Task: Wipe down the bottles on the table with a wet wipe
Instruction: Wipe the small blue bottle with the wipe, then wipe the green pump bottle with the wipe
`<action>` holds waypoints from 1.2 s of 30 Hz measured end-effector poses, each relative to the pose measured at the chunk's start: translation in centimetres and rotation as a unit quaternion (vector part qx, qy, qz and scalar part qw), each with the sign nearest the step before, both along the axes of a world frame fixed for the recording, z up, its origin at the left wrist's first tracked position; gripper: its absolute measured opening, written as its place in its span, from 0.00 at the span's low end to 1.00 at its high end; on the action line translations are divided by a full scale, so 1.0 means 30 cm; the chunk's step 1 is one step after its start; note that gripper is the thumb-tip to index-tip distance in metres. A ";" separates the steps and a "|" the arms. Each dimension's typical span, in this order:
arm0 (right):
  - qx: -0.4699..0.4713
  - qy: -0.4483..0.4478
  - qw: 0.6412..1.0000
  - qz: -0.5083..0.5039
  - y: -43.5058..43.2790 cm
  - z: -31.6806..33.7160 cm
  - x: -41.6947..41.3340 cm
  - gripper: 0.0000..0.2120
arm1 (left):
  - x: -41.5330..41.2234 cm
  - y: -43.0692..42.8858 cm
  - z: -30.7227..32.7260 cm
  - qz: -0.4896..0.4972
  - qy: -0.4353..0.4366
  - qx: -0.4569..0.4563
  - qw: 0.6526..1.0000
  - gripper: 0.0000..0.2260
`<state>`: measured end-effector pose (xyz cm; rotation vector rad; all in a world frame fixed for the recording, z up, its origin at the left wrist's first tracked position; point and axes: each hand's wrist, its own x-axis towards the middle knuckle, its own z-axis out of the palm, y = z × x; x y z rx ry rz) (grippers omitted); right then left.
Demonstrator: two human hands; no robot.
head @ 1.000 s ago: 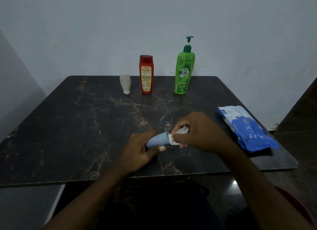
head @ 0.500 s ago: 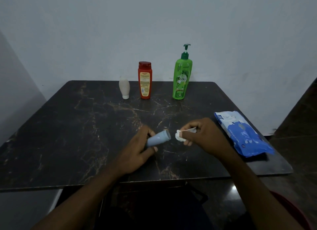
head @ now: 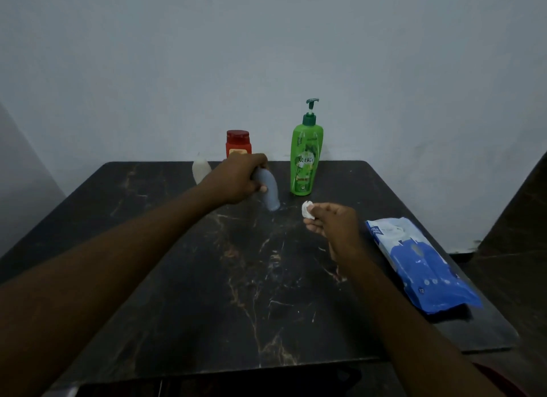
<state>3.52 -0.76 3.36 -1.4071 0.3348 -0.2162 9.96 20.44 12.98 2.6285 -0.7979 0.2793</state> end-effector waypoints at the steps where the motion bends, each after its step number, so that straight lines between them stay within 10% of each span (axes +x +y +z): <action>1: -0.023 0.000 1.000 -0.008 -0.004 -0.013 0.025 0.05 | 0.044 -0.024 0.010 0.005 -0.009 0.014 1.000 0.17; 10: -0.187 -0.037 0.981 -0.035 -0.052 -0.089 0.179 0.03 | 0.351 -0.169 -0.018 0.032 -0.039 0.125 0.991 0.16; 36: -0.137 -0.049 0.987 -0.064 -0.081 -0.146 0.231 0.03 | 0.459 -0.208 -0.047 0.048 -0.023 0.212 0.976 0.28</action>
